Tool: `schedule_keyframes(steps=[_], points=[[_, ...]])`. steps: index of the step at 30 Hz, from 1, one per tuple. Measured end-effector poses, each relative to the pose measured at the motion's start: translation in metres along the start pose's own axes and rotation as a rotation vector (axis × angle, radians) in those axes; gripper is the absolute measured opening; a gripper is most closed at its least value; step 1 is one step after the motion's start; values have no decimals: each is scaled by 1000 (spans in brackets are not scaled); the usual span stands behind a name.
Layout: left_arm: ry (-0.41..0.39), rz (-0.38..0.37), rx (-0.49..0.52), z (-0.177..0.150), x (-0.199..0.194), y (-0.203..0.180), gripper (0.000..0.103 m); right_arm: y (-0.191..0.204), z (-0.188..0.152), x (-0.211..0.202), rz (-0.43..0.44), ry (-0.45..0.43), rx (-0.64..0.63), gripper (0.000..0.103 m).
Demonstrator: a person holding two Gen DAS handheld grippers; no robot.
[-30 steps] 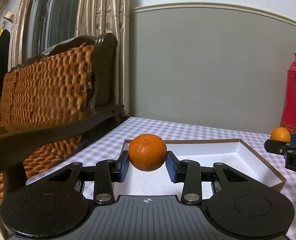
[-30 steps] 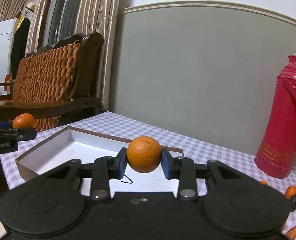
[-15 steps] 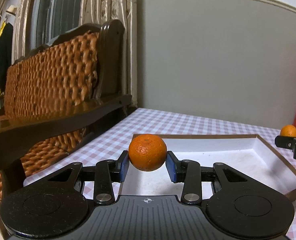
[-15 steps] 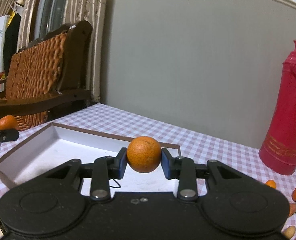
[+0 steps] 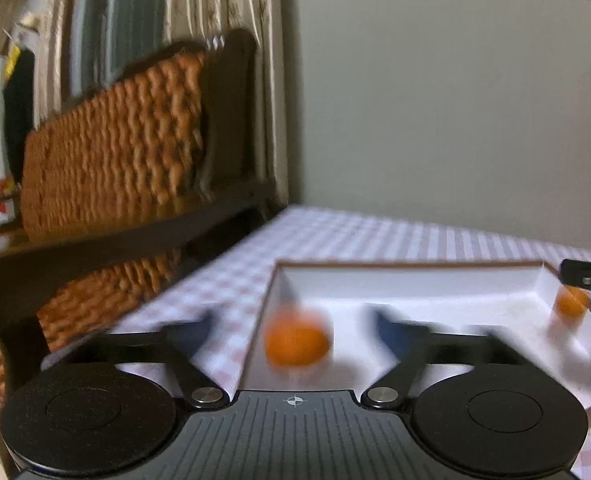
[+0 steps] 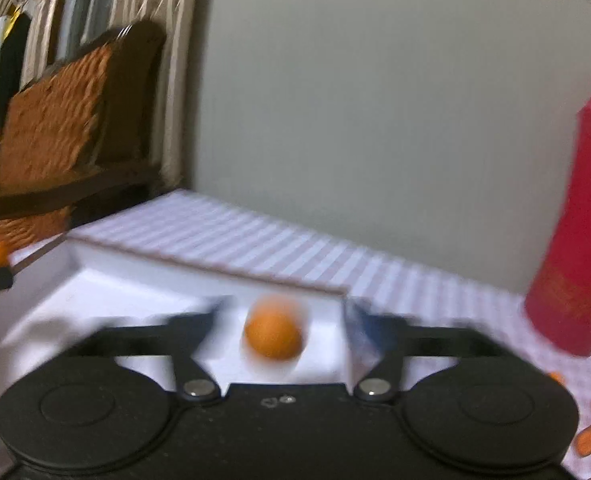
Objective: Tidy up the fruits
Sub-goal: 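Open the left tool to drop the orange into the tray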
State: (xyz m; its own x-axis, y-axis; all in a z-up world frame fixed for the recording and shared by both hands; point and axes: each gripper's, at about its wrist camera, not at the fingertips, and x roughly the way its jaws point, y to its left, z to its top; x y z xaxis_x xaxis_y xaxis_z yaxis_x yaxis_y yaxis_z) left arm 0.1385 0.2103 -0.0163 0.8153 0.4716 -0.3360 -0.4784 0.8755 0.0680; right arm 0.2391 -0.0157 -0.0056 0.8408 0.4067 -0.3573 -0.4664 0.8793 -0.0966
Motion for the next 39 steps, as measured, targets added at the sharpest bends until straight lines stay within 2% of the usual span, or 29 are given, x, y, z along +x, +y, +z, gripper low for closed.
schedule_keyframes(steps=[1,3,10,21,24,30,34,39], points=[[-35,27,8,1,-5,0,103,-1,-1,-6,-7,-48,6,95],[-48,26,1,2,-8,3,103,-2,2,-6,10,-18,8,94],[-28,17,-4,0,-12,3,103,-1,4,-12,36,-21,17,95],[-44,18,8,2,-20,1,103,0,3,-16,30,-3,1,95],[-68,30,14,5,-32,1,103,3,1,-28,13,-20,-21,97],[-120,8,16,6,-56,-4,103,11,3,-60,-17,-123,-102,97],[-171,15,19,9,-72,-9,103,9,1,-77,2,-97,-86,97],[-133,-21,14,1,-90,-12,103,5,-5,-96,-5,-72,-72,97]])
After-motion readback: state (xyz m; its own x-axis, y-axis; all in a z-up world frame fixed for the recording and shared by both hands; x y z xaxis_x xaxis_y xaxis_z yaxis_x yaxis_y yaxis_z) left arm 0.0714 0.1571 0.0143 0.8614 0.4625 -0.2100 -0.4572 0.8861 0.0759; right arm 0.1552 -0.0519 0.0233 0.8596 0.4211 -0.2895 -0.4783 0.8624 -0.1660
